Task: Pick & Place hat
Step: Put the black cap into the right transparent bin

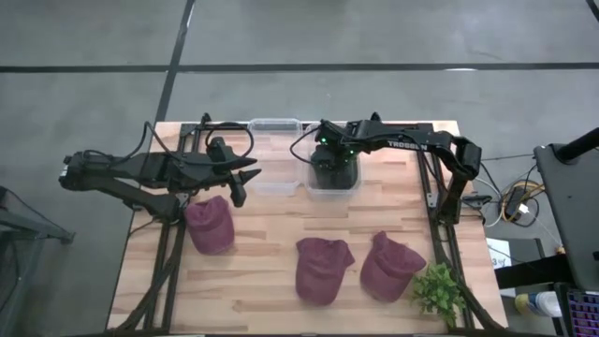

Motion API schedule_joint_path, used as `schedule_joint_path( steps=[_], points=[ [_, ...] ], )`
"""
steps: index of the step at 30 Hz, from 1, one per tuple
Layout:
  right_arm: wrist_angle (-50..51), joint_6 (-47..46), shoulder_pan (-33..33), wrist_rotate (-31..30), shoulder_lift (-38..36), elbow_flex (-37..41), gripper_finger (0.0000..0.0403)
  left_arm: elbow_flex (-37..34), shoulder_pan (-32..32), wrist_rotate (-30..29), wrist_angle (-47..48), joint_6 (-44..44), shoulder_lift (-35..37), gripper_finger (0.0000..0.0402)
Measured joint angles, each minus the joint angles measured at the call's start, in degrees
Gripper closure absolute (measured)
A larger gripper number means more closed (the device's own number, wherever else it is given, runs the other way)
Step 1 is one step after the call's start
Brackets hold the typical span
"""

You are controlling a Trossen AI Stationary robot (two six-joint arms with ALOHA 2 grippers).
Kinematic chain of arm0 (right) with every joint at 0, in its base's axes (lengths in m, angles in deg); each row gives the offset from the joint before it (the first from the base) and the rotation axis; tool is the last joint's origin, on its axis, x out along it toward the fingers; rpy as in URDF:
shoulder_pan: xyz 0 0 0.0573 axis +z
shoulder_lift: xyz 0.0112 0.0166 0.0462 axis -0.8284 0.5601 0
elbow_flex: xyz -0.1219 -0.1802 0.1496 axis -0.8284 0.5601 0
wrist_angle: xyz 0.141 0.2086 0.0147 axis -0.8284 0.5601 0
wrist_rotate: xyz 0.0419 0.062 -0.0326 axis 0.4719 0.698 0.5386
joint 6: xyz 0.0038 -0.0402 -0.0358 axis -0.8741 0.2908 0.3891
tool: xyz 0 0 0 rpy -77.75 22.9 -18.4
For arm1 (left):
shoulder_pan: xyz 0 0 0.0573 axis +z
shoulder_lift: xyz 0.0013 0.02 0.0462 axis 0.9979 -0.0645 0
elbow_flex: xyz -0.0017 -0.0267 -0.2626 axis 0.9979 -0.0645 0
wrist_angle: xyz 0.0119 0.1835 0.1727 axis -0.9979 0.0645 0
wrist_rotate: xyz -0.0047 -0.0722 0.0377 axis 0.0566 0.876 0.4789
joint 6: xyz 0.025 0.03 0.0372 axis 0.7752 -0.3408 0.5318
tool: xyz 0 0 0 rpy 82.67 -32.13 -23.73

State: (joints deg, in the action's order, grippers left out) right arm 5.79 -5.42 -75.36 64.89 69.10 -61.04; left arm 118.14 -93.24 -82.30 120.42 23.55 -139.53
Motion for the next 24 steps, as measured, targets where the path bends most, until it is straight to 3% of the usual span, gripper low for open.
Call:
schedule_joint_path(
  steps=[9, 24],
  points=[
    [1.3, 0.2, 0.0, 0.2, -0.1, -1.6, 0.0382, 0.0, 0.0, 0.0, 0.0, -0.3, 0.0, 0.0264],
    [10.0, 0.4, 0.0, -2.4, 0.0, -8.2, 0.0248, 0.0, 0.0, 0.0, 0.0, -0.5, 0.0, 0.0264]
  ],
)
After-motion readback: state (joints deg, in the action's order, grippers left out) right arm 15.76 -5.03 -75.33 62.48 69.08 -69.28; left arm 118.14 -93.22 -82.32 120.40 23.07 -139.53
